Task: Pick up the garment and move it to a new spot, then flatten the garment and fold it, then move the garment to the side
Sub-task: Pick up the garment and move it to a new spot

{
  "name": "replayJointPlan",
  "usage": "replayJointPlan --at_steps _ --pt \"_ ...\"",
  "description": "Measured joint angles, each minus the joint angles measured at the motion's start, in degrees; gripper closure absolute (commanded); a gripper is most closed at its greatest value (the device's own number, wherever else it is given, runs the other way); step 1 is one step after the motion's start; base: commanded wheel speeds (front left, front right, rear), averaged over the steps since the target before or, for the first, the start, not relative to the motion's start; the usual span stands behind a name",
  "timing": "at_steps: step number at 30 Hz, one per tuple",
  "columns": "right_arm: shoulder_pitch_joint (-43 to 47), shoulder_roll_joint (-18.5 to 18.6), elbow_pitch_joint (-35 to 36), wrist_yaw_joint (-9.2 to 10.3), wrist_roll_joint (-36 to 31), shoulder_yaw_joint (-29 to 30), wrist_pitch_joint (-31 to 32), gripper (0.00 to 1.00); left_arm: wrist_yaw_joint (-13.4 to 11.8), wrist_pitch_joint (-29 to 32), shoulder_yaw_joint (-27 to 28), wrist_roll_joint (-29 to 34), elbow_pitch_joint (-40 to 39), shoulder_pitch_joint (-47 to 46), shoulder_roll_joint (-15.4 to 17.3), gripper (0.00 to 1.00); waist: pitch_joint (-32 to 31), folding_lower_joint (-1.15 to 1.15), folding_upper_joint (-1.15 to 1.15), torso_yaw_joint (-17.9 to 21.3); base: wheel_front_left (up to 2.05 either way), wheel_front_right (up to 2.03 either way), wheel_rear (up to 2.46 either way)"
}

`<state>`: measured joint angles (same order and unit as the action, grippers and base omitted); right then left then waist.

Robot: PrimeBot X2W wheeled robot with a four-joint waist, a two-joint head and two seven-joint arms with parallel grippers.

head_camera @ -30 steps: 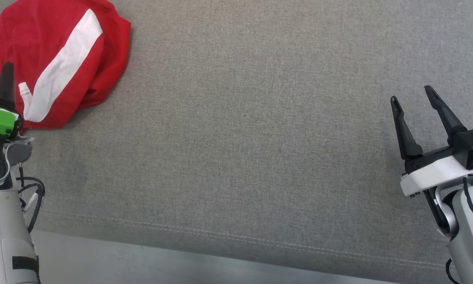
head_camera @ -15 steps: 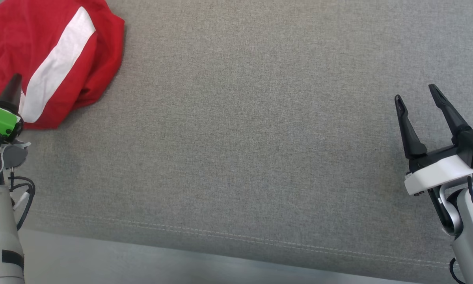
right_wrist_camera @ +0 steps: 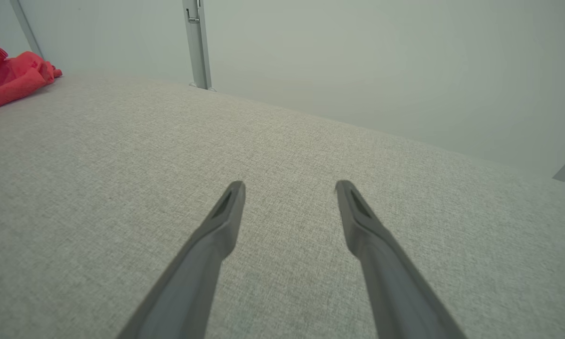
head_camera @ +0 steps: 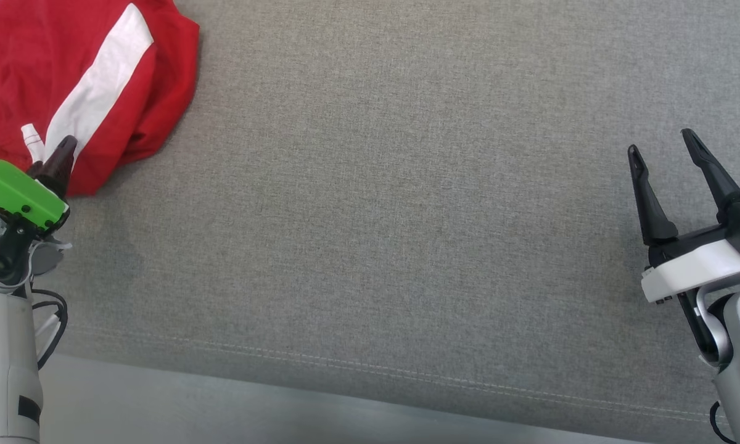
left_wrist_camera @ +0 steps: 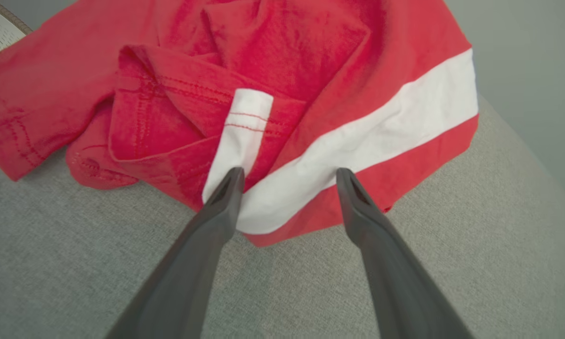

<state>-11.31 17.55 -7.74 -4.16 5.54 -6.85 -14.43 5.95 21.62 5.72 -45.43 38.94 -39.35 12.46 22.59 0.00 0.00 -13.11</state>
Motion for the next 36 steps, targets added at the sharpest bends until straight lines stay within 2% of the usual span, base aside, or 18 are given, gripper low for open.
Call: replayJointPlan --at_steps 4,5,6,7,9,17,22,29,36 --pt "0.00 -0.01 0.00 -0.01 0.07 0.00 0.00 0.00 0.43 -0.08 -0.35 0.05 0.82 0.00 -0.02 0.00 -0.07 0.00 0.00 -0.32 0.00 0.00 0.00" --pt "0.00 -0.01 0.00 -0.01 0.07 0.00 0.00 0.00 0.44 -0.25 -0.37 0.05 0.99 0.00 -0.11 0.04 -0.10 0.00 0.00 -0.39 0.00 0.00 0.00" --pt "0.00 -0.02 0.00 -0.01 0.08 0.00 0.00 0.00 0.47 -0.38 -0.46 0.05 1.12 0.00 -0.22 0.21 -0.14 0.00 0.00 -0.46 0.00 0.00 0.00" --pt "0.00 -0.02 0.00 -0.01 0.11 0.00 0.00 0.00 0.58 -0.57 -0.59 0.05 1.30 0.00 -0.32 0.51 -0.19 0.00 0.00 -0.53 0.00 0.00 0.00" --pt "0.00 -0.03 0.00 -0.02 0.14 0.00 0.00 0.00 0.60 -0.58 -0.80 0.03 1.62 0.00 -0.38 1.00 -0.27 0.00 0.00 -0.65 0.00 0.00 0.00" --pt "0.00 -0.25 -0.19 -0.02 0.57 -0.02 0.00 0.00 1.10 -2.61 -1.03 -1.47 1.45 -0.07 -1.00 1.00 -0.64 0.00 0.00 -0.93 0.00 0.00 0.00" --pt "0.01 -1.14 -0.42 -0.02 0.93 -0.13 0.00 0.00 1.11 -3.53 -1.88 -3.52 -1.54 -1.51 -1.26 1.00 -1.61 0.00 0.00 -0.95 0.00 0.00 0.00" --pt "0.01 -3.54 -0.93 -0.02 1.14 -1.18 0.00 0.00 1.11 -3.48 -8.96 -4.66 -10.60 -4.11 -1.03 1.00 -3.75 0.00 0.00 -0.42 0.00 0.00 0.00" --pt "-0.01 -5.91 -1.19 -0.02 1.53 -2.09 0.00 0.00 1.11 -2.80 -13.51 -5.54 -17.40 -5.91 1.21 1.00 -6.01 0.00 0.00 1.17 0.00 0.00 0.00"
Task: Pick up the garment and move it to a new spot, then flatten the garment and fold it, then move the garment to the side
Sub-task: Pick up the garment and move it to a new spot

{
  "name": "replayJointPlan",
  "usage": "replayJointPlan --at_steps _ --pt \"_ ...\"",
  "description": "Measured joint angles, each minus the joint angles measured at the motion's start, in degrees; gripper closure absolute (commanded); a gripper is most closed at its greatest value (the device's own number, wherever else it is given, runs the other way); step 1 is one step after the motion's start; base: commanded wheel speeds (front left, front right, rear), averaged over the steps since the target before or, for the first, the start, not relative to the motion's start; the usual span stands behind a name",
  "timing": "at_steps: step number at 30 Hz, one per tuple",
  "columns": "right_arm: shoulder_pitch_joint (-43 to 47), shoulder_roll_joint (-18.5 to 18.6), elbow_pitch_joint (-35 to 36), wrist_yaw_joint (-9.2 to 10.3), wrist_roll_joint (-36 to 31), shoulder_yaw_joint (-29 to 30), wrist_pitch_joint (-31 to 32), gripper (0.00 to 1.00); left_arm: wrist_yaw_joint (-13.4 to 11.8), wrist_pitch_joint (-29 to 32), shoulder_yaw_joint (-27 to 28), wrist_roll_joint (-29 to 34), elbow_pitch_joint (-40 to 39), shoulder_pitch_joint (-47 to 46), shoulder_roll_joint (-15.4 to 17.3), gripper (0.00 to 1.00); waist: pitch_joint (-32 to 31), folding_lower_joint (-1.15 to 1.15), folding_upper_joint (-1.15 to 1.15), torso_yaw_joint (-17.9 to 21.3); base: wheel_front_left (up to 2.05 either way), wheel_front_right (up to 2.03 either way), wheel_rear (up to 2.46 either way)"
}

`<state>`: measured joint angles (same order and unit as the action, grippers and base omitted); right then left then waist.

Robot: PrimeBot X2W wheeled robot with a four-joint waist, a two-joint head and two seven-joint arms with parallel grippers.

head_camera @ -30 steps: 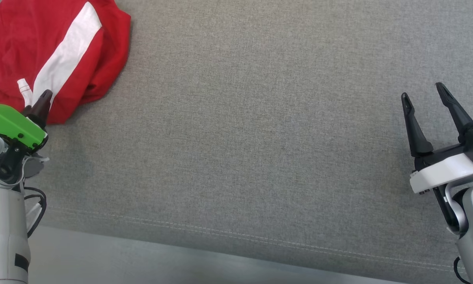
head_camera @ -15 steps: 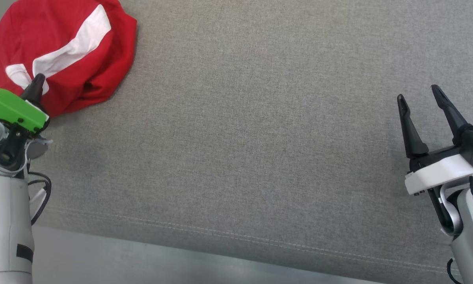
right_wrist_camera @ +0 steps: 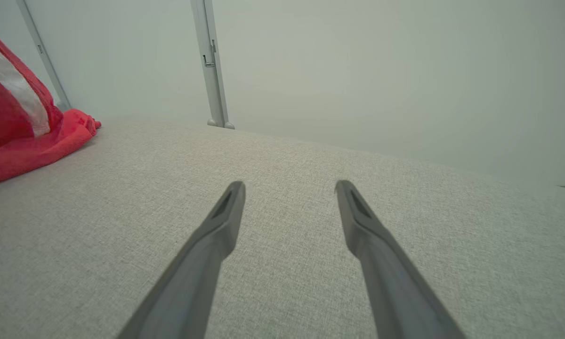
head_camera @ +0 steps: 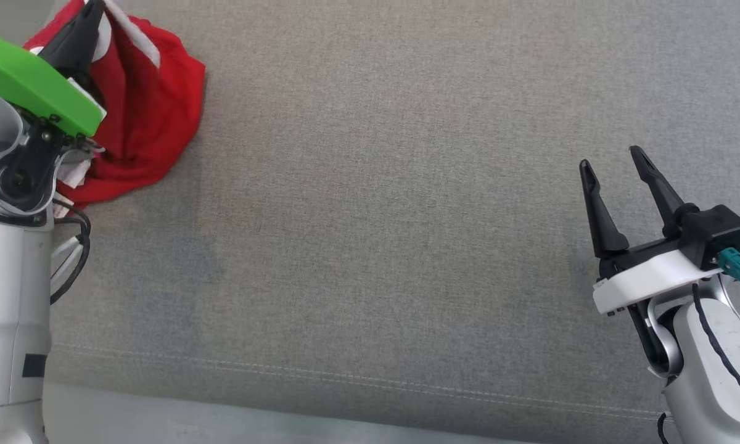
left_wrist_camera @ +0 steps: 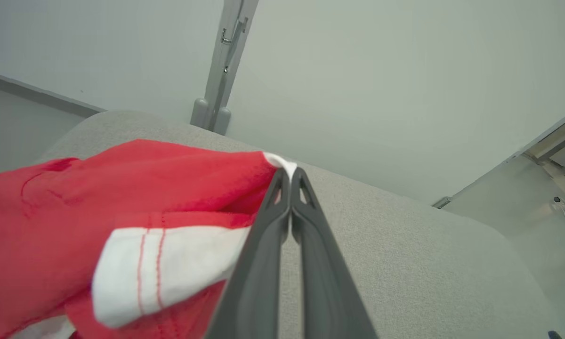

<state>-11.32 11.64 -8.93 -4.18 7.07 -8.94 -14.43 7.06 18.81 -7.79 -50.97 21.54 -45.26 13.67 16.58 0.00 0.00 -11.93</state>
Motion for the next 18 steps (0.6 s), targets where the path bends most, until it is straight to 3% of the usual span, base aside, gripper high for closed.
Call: replayJointPlan --at_steps 18 --pt "0.08 -5.27 -0.98 0.04 0.57 -0.64 0.00 0.00 0.00 7.12 -10.70 -6.61 -15.48 -1.66 0.58 1.00 -5.34 0.00 0.00 8.49 0.00 0.00 0.00"
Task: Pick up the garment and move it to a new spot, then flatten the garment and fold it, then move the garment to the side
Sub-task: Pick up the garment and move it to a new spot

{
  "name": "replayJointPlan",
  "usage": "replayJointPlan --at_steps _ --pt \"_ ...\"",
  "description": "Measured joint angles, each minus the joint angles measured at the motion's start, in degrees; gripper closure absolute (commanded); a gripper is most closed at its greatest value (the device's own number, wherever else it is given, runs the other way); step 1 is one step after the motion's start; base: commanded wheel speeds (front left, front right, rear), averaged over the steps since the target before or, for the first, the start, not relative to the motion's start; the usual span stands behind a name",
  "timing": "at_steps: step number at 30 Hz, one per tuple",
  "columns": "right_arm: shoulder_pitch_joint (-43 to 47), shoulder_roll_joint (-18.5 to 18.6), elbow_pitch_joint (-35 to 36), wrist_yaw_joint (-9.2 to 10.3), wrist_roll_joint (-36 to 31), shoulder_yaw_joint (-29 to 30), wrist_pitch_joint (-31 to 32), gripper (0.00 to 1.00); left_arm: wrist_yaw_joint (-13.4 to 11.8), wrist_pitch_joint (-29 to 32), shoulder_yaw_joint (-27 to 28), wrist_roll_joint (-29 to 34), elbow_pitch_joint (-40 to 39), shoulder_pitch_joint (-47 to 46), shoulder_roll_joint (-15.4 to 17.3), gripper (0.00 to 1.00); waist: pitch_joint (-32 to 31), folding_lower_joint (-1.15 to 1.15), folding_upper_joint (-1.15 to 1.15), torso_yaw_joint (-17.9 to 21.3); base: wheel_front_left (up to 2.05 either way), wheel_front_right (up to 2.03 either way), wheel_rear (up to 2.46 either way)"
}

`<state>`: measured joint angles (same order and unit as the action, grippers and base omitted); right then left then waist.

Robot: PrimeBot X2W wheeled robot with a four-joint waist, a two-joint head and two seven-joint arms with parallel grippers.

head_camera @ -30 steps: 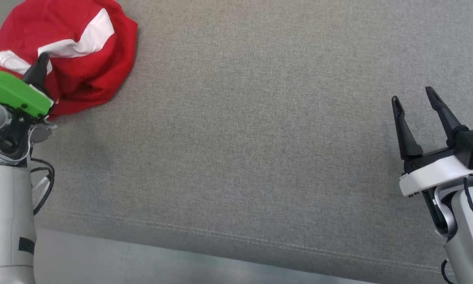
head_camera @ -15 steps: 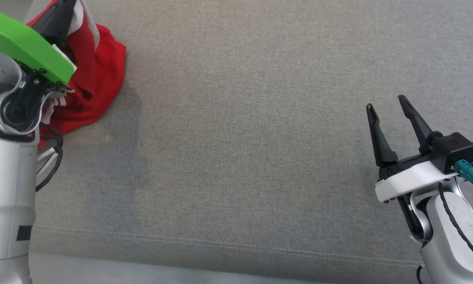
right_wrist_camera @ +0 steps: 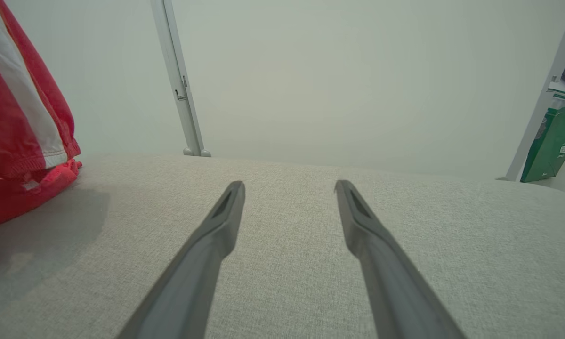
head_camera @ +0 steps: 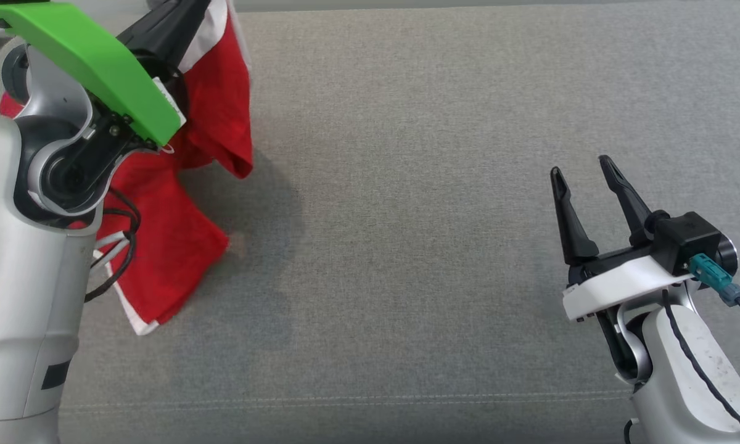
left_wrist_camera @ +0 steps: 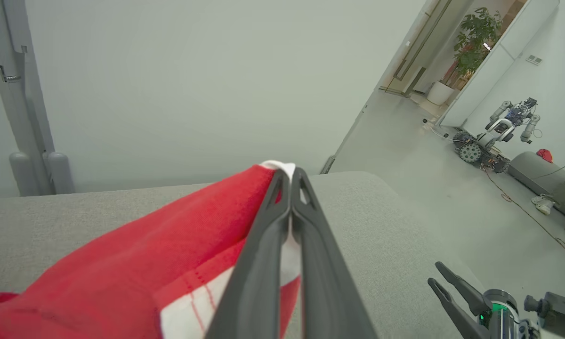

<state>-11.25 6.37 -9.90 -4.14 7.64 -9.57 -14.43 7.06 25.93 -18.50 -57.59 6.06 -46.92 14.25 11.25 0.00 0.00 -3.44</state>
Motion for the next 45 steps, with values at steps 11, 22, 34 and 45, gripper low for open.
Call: replayJointPlan --at_steps 11,22,34,45 --pt "0.07 -1.18 -0.02 -0.01 0.01 -0.36 0.00 0.00 0.00 3.36 -3.33 -5.16 -4.97 0.01 -2.16 1.00 -1.50 0.00 0.00 6.34 0.00 0.00 0.00" --pt "0.18 -2.23 -0.14 -0.05 0.52 -0.96 0.00 0.00 0.00 4.93 -6.78 -5.46 -6.68 0.97 -4.80 1.00 -2.68 0.00 0.00 11.79 0.00 0.00 0.00" --pt "1.62 -2.29 -0.08 0.00 0.51 0.96 -0.01 0.00 -0.07 -0.92 -12.17 -4.90 -1.32 15.04 -10.13 1.00 -2.82 0.00 0.00 14.39 0.00 0.00 0.00" --pt "5.16 -1.27 -0.33 -0.01 0.37 2.20 0.00 0.00 -0.26 -6.12 -12.46 2.50 4.27 23.71 -2.82 1.00 -4.38 0.00 0.00 10.67 0.00 0.00 0.00"
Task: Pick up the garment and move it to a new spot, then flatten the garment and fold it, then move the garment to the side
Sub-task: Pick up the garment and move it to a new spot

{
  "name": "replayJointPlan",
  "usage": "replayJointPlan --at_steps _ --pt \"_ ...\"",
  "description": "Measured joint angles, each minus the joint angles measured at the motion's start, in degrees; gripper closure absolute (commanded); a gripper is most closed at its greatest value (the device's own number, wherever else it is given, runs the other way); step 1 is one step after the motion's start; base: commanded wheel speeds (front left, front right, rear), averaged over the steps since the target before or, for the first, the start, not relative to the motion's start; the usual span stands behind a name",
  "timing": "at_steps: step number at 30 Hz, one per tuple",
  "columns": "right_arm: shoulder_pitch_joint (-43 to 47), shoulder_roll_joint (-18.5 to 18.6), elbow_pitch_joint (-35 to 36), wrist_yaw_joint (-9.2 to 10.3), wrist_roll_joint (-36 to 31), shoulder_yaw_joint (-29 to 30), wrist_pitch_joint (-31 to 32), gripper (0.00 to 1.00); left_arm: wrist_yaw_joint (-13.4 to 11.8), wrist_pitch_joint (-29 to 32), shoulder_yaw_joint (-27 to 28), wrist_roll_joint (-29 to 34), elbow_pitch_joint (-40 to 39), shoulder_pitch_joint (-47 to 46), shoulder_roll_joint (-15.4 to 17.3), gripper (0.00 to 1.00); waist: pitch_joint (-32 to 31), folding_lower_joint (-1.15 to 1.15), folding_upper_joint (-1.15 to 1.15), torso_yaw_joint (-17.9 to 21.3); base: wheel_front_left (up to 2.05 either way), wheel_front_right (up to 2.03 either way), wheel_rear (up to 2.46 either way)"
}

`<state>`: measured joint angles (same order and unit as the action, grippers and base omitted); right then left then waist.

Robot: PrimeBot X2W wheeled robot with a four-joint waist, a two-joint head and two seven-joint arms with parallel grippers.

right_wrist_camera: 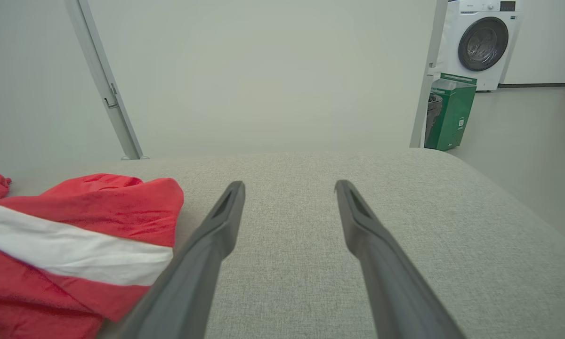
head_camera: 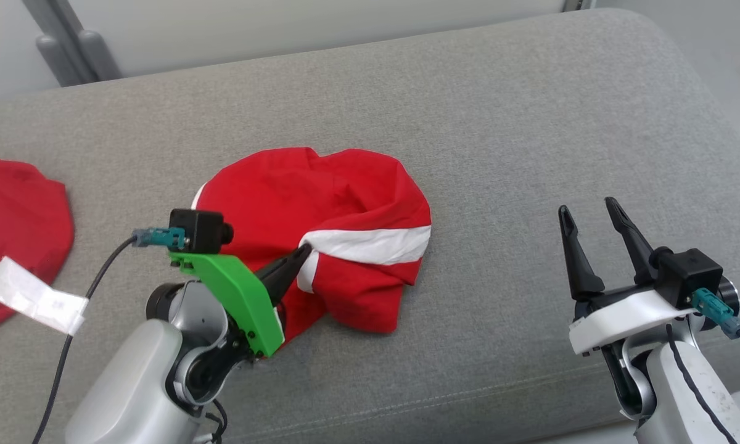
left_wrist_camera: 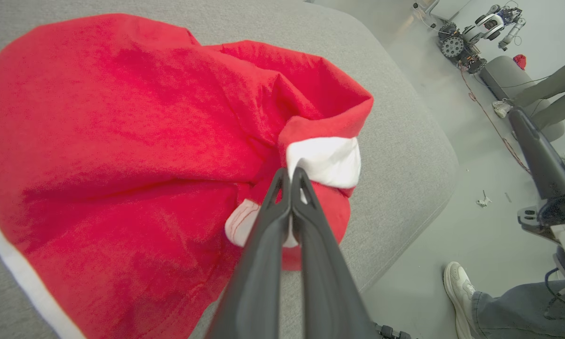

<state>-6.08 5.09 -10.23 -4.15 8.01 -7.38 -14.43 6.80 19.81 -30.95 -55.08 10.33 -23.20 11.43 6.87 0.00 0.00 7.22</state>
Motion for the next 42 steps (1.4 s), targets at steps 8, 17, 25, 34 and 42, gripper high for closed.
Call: replayJointPlan --at_steps 8,17,25,34,42 --pt "1.63 0.00 0.02 -0.34 -0.60 -0.42 0.00 0.00 -2.43 -6.09 2.36 3.04 4.11 5.84 1.25 1.00 -0.91 0.00 0.00 -4.58 0.00 0.00 0.00" --pt "1.86 0.25 0.04 -0.65 -1.25 -1.03 0.00 0.00 -4.37 -9.80 4.04 3.39 7.30 8.23 1.35 1.00 -1.56 0.00 0.00 -9.55 0.00 0.00 0.00" --pt "1.88 0.21 -0.18 -0.90 -1.54 -2.19 0.00 0.00 -6.32 -12.93 5.16 3.91 9.94 9.60 1.45 1.00 -1.98 0.00 0.00 -12.00 0.00 0.00 0.00" --pt "1.93 0.30 -1.35 -1.58 -1.62 -3.80 0.00 0.00 -6.28 -15.41 5.65 3.36 10.65 10.37 -0.32 0.00 -2.26 0.00 0.00 -12.96 0.00 0.00 0.00" --pt "1.99 0.35 -2.19 -1.90 -1.62 -4.87 0.00 0.00 -5.04 -18.11 5.45 3.36 9.17 11.60 -1.12 0.00 -3.13 0.00 0.00 -13.43 0.00 0.00 0.00"
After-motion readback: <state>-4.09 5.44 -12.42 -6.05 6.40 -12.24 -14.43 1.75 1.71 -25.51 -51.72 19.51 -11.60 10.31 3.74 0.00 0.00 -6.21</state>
